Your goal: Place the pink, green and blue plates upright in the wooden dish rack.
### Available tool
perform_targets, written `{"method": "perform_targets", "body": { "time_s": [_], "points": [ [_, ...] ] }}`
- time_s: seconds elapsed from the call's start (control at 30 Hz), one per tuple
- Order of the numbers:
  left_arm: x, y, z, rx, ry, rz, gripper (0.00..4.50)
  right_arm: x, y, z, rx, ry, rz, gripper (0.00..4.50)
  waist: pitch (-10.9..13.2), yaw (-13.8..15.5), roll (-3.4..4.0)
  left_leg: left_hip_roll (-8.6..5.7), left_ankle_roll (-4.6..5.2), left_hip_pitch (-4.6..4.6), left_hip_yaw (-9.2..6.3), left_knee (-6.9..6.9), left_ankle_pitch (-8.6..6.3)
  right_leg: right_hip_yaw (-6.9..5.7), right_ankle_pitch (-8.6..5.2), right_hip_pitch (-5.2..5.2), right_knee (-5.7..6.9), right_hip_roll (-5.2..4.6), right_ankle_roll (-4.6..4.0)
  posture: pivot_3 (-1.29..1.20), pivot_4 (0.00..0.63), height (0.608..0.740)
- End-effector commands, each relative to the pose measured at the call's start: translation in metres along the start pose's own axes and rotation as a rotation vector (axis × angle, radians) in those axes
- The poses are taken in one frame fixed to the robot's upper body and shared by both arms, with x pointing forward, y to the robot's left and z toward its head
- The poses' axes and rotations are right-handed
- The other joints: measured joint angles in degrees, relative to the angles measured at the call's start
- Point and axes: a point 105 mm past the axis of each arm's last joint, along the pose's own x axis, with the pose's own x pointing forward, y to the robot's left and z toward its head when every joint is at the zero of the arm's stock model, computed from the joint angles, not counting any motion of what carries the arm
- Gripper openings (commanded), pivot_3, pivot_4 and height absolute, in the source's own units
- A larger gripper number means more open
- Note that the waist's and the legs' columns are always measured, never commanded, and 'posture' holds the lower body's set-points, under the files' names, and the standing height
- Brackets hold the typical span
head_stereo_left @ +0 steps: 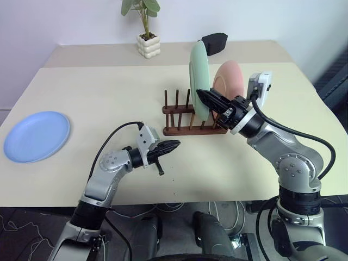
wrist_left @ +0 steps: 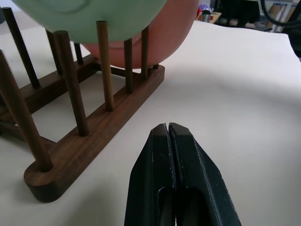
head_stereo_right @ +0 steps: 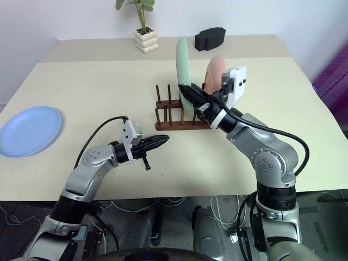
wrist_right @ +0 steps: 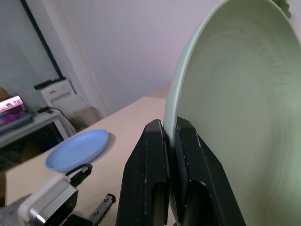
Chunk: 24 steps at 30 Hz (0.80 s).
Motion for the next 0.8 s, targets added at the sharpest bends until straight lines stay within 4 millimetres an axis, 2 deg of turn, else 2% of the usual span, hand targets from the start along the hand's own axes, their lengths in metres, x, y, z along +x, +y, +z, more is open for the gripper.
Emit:
{"method": "perform_targets", "body": {
  "time_s": [0.03, 0.23, 0.33, 0.43, 0.53, 0.8],
  "points": [
    [-0.002, -0.001, 0.013, 0.031, -0.048, 0.005, 0.00, -0.001, 0.001, 0.013, 0.021, -0.051, 0.013, 0.04, 0.0, 0.0, 0.00, 0.00, 0.00, 0.00, 0.00, 0.00, 0.00, 0.00, 0.00, 0.00, 0.00, 0.00, 0.00, 0.00, 0.150, 0.736],
    [-0.001, -0.001, 0.013, 0.029, -0.046, 0.006, 0.00, -0.002, -0.003, 0.009, 0.042, -0.038, 0.004, 0.04, 0.0, 0.0, 0.00, 0.00, 0.00, 0.00, 0.01, 0.00, 0.00, 0.00, 0.00, 0.00, -0.01, 0.00, 0.00, 0.00, 0.150, 0.736],
    [-0.001, -0.002, 0.012, 0.028, -0.046, 0.005, 0.00, -0.002, -0.004, 0.008, 0.042, -0.039, -0.002, 0.96, 0.0, 0.0, 0.00, 0.00, 0.00, 0.00, 0.01, 0.00, 0.00, 0.00, 0.00, 0.00, -0.01, 0.00, 0.00, 0.00, 0.150, 0.736],
    [0.000, -0.002, 0.012, 0.027, -0.046, 0.001, 0.00, -0.002, -0.005, 0.009, 0.036, -0.040, -0.011, 2.54, 0.0, 0.0, 0.00, 0.00, 0.00, 0.00, 0.01, 0.00, 0.00, 0.00, -0.01, 0.00, -0.01, 0.00, 0.00, 0.00, 0.150, 0.736],
    [0.001, -0.003, 0.012, 0.026, -0.047, -0.002, 0.00, -0.002, -0.007, 0.009, 0.021, -0.038, -0.024, 3.86, 0.0, 0.0, 0.00, 0.00, 0.00, 0.00, 0.01, 0.00, 0.00, 0.00, 0.00, 0.00, -0.01, 0.00, 0.00, 0.00, 0.150, 0.736],
    [0.002, -0.004, 0.013, 0.026, -0.048, -0.004, 0.00, 0.000, -0.007, 0.017, -0.072, -0.040, -0.043, 3.86, 0.0, 0.0, 0.00, 0.00, 0.00, 0.00, 0.01, 0.00, 0.00, 0.00, 0.00, 0.00, -0.02, 0.00, 0.00, 0.00, 0.150, 0.736]
  ]
}}
